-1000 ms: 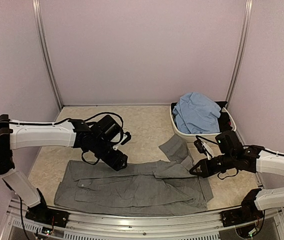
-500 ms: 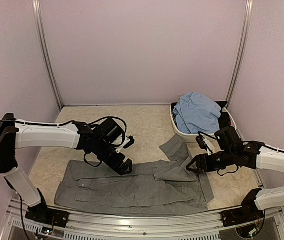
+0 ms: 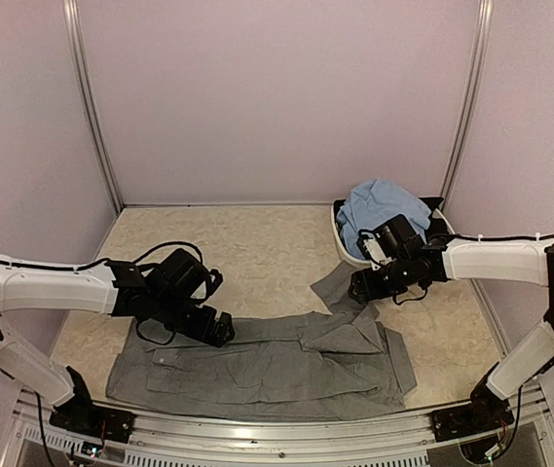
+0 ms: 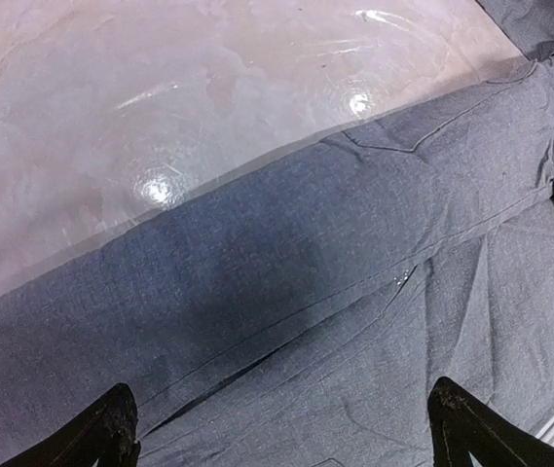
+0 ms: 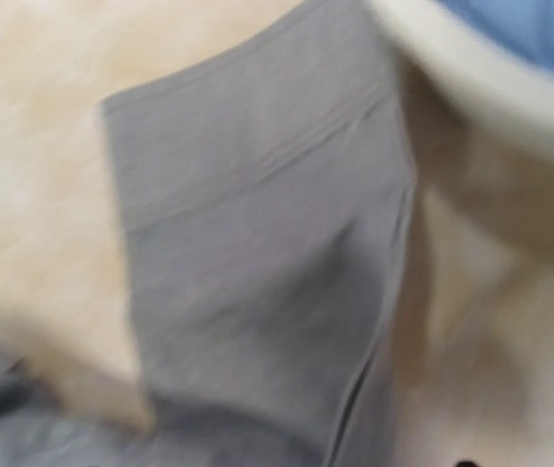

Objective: Fold and stack the long sleeve shirts
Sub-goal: Fold the 1/3-folded shirt at the center of the board, then pick up the sleeve from the center of the board.

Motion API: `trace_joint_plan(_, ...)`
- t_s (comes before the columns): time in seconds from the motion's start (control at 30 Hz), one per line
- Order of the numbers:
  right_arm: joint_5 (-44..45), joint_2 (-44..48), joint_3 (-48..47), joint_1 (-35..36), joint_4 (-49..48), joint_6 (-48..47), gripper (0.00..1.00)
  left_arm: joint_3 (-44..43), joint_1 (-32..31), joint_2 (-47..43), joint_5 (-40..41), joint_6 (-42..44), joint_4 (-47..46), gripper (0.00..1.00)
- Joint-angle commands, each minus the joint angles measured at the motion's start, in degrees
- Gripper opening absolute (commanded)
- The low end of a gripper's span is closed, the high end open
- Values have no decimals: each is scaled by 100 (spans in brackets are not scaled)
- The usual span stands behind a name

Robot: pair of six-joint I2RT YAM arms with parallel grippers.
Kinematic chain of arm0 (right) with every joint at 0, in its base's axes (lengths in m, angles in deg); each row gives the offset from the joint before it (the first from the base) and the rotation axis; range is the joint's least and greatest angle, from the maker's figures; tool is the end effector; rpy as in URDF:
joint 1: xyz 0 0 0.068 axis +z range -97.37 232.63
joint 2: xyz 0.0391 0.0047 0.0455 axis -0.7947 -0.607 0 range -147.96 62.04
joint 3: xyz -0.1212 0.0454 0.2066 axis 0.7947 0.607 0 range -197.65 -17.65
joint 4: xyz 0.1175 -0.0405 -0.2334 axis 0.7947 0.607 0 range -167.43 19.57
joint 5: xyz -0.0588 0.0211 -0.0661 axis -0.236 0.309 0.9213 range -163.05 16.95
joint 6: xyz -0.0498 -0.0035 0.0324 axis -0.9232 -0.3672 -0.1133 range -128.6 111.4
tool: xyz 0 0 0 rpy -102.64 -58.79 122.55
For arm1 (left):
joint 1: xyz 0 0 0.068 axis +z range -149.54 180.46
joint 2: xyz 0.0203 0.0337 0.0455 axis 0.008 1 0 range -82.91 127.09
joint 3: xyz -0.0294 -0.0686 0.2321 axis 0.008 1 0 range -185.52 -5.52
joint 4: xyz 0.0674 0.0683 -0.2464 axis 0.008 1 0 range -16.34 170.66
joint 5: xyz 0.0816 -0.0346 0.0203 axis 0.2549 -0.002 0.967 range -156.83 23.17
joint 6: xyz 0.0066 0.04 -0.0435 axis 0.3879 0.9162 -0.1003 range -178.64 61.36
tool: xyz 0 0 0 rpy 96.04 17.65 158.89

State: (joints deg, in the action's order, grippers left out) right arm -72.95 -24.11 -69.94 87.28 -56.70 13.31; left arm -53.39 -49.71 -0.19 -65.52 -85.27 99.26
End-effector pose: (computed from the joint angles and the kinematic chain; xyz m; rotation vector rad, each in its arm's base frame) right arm 0.2567 0.1773 0.1626 -0.2843 2.5537 0.3867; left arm 0.1841 -0.2194 0.1508 0.5412 2.6381 -0.4172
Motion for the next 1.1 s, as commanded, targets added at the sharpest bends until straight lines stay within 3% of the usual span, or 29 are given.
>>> trace_joint_plan(0.0,479,-561,-489,-68,-60,-480,69,319,10,-402,221,-723,-467,99)
trace_joint_plan(0.23,636,-1250,-944,-147,40,-904,37,443,-74,-314,523,-1248,-94,99)
trace_joint_plan(0.37,564,-1313,-1110,-191,133,-1055,0,726,-72,-443,445,-1674,-73,99)
trace_joint_plan(0.53,396,-517,-1254,-190,322,-1122,0,850,-81,-691,502,-2032,169,99)
trace_joint_plan(0.87,-1,1714,-880,-188,672,-1194,0,895,535,-778,531,-1583,449,99)
trace_joint_plan(1.07,-1480,2778,-429,-188,118,-1836,0,947,709,-769,483,-1378,484,99)
